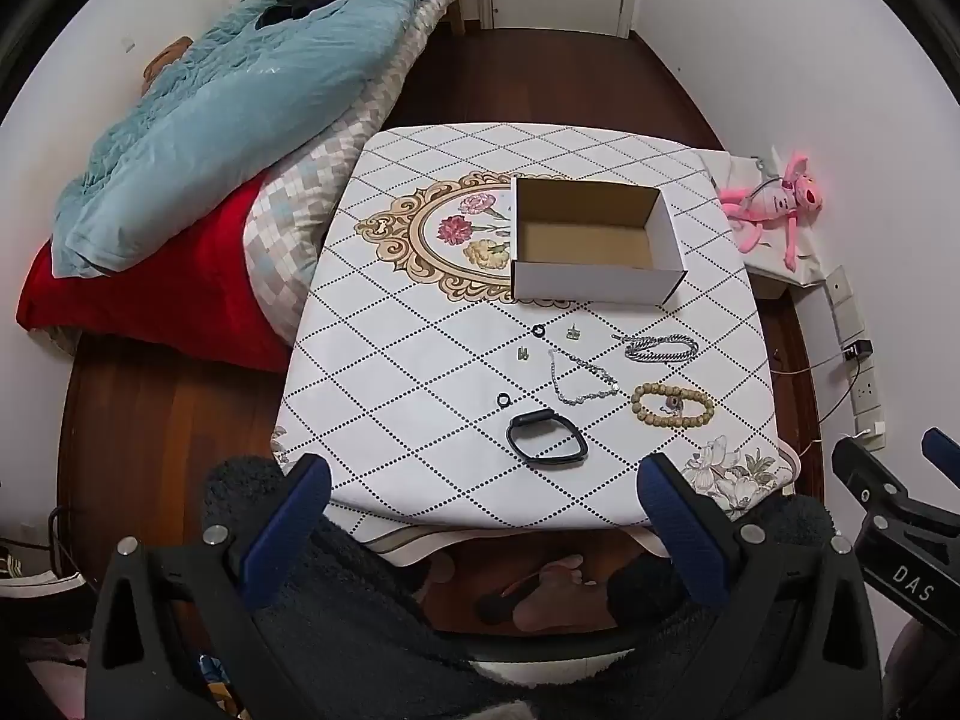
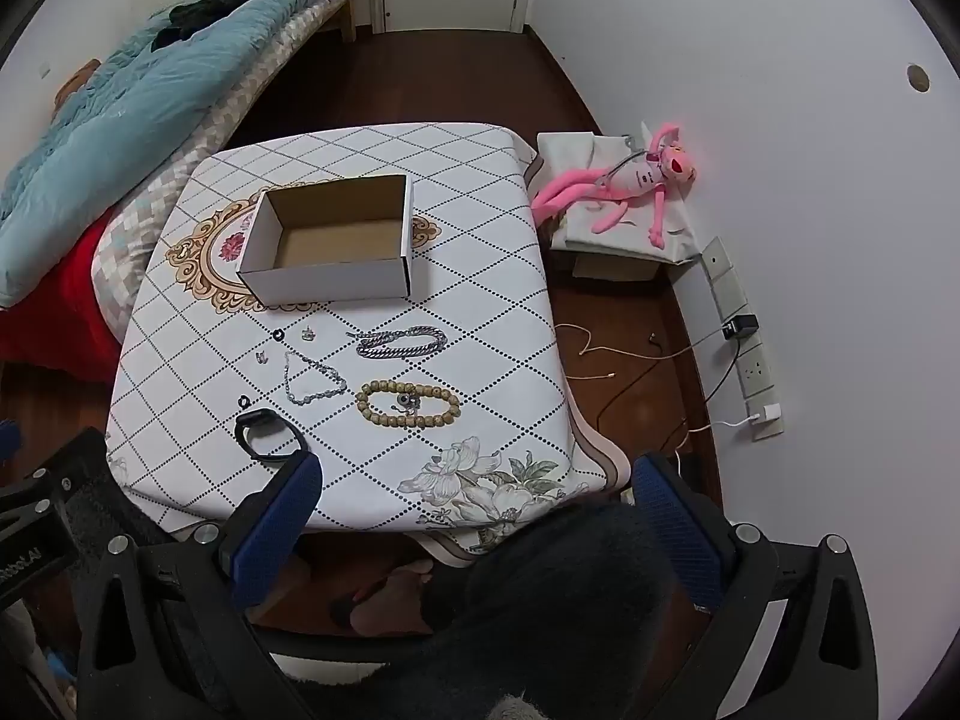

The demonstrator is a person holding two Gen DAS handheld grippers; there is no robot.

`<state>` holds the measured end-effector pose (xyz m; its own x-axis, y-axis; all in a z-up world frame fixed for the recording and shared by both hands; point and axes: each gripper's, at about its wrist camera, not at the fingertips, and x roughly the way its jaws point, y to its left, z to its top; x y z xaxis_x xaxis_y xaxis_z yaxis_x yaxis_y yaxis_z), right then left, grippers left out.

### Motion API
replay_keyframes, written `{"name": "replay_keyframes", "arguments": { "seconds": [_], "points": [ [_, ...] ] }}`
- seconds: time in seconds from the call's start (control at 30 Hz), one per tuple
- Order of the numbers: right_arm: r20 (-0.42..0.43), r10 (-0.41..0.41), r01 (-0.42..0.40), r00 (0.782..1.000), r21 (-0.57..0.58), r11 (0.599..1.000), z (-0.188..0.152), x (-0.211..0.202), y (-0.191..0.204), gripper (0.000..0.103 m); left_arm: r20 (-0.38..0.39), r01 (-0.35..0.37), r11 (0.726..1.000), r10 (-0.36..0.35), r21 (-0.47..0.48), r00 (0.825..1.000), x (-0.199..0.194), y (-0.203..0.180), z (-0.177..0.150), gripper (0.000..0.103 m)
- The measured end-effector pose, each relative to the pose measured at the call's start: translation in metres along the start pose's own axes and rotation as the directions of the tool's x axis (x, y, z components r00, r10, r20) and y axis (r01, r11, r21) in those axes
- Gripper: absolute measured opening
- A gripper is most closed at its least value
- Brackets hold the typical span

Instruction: Organize jewelry

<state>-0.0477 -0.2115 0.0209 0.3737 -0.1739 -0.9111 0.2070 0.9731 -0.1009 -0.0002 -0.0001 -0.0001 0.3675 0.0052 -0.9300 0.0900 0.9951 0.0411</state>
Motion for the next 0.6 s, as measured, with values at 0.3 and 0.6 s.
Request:
{"name": "replay_keyframes", "arguments": {
  "seconds": [0.3,0.6],
  "points": [
    [0.002,-0.006,0.006,1.000,-0.007,1.000,0.0008,-0.0005,0.0069,0.103,-0.006,0.002,1.000,-0.002,-0.003,1.000,-0.0035,0.0007,0.0024,0.103],
    [0.003,-0.007,0.007,1.000,-0.012,1.000,0.0017,-0.0040,0.0014,0.103,-0.004,0.009,1.000,-0.009,-0.005,1.000,-0.0021,0.0007,-0.0013,0.103]
  ]
}}
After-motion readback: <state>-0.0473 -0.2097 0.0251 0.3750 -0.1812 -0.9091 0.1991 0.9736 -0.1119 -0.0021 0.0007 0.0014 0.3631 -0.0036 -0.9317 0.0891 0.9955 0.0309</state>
